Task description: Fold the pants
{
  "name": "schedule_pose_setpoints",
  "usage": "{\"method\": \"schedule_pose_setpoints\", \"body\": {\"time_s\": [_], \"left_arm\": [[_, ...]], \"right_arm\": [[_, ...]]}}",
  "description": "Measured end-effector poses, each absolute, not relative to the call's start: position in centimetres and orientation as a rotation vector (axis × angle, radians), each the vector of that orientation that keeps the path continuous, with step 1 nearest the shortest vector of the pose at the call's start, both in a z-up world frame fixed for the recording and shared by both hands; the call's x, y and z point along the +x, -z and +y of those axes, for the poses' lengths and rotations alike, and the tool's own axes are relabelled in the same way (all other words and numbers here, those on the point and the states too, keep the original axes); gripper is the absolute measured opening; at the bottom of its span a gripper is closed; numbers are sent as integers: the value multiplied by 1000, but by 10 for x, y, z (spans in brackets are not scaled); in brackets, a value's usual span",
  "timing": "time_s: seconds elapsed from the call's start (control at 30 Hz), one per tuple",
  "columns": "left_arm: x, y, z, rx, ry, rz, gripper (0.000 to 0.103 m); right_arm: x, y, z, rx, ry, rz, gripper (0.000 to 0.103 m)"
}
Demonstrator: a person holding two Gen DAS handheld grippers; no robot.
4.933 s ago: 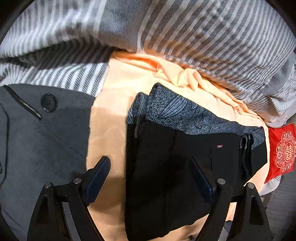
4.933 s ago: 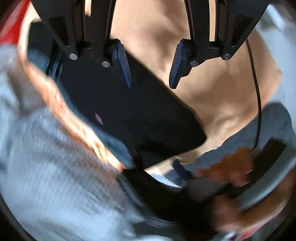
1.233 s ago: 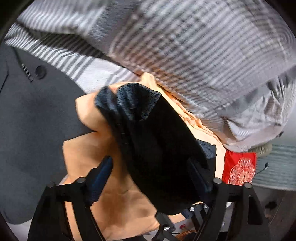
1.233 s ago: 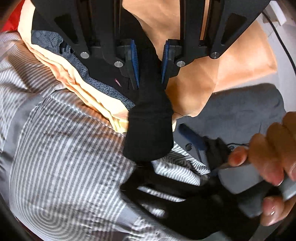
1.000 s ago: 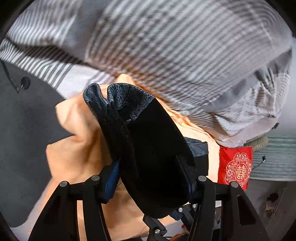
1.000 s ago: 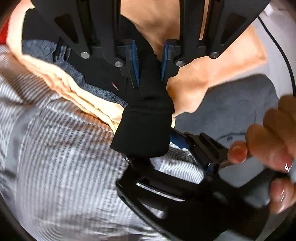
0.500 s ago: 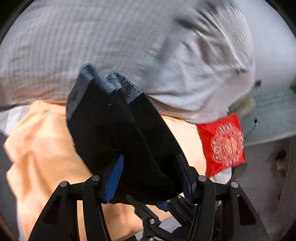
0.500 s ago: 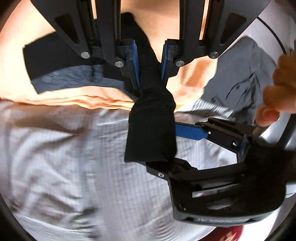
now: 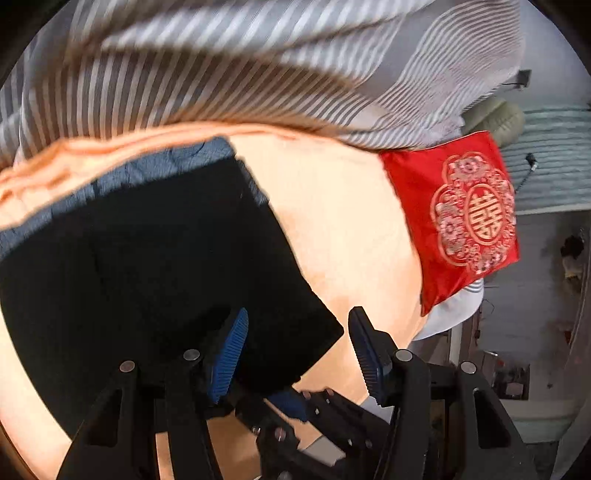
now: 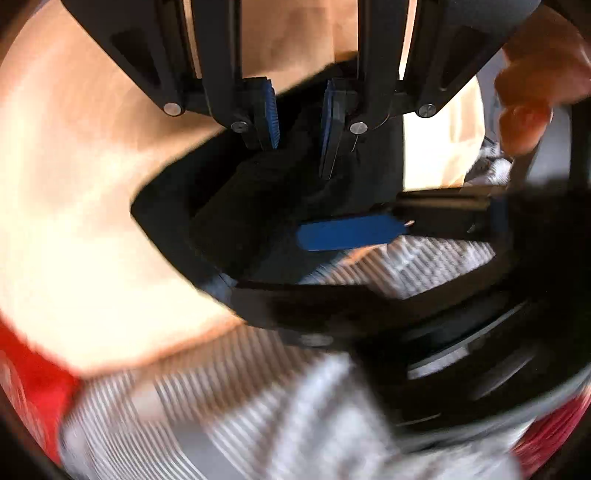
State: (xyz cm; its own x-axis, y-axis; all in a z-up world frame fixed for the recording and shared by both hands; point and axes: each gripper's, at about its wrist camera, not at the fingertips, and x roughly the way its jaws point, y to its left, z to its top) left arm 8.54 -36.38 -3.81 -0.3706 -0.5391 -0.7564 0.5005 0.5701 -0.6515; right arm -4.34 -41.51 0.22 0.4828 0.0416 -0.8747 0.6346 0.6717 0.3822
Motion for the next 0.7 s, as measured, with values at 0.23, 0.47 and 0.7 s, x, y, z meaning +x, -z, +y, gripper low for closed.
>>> {"method": "schedule_pose_setpoints", "body": {"time_s": [0.23,0.47,0.7], "left_arm": [[97,19,-323,64,896,1468,73],[104,52,-276,167,629,1408,79],[93,84,-268,146,537,1453,79]], "right_arm": [[-55,18,-452,980,195,1055,34],[-54,22,-499,1103,136,1043,65],[-26,49,-522,1180,52,1163,70]]}}
